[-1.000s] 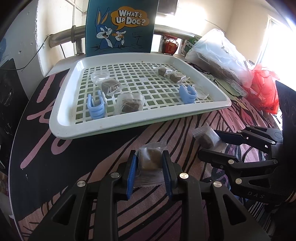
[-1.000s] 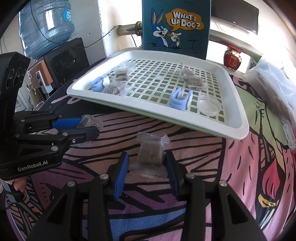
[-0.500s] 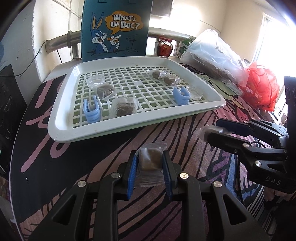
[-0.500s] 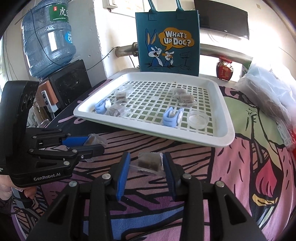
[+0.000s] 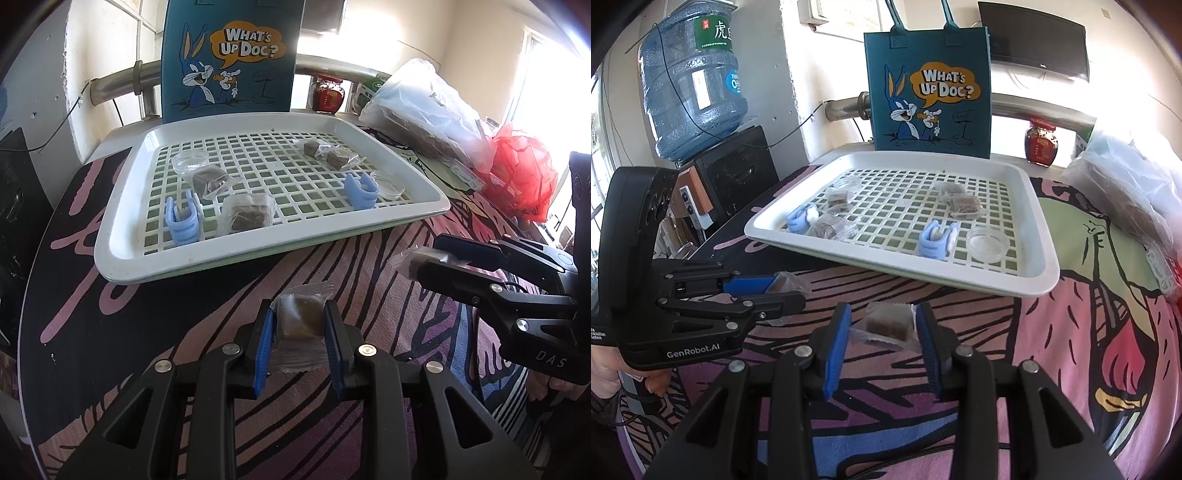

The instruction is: Organize objects

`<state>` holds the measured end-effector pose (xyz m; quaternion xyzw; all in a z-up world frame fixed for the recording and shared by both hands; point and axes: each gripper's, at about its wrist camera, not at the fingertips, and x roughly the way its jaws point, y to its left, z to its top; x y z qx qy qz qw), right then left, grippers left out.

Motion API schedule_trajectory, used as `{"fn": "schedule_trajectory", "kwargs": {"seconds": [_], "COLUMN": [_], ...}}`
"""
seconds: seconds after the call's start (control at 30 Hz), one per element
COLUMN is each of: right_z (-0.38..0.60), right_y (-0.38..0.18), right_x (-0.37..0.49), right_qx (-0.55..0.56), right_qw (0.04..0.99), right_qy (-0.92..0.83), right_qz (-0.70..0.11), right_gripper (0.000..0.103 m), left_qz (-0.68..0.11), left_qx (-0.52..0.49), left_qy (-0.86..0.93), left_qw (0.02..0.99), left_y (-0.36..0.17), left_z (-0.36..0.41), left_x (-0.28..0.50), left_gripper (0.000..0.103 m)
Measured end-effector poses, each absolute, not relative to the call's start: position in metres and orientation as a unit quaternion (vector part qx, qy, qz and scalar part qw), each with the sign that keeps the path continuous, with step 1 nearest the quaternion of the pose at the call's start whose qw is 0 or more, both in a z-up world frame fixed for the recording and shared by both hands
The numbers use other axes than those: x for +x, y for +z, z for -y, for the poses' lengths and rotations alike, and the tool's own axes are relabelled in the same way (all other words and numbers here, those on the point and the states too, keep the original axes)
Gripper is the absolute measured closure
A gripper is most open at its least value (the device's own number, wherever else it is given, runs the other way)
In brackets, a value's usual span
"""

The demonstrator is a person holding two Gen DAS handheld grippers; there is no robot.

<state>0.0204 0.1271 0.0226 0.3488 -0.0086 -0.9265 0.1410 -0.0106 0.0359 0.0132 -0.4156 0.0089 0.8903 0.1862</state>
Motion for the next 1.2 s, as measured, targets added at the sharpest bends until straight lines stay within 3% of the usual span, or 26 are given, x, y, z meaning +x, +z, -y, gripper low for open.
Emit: {"fn": "schedule_trajectory", "kwargs": {"seconds": [1.2], "right_z": [-0.1275], "right_y": [0.021], "right_x": [0.0199], "right_qx": [0.355], "right_qw": [0.145], "right_qy": [-0.924], "right_qz": [0.012], "right_gripper": [0.067], "left_qz": [-0.006], "left_qx": [-0.418], "left_qy": [0.888], "left_qw": [0.189], "left_y": [0.0119], "left_z": [-0.0372], "left_x": [-0.0111], "left_gripper": [0.078]}}
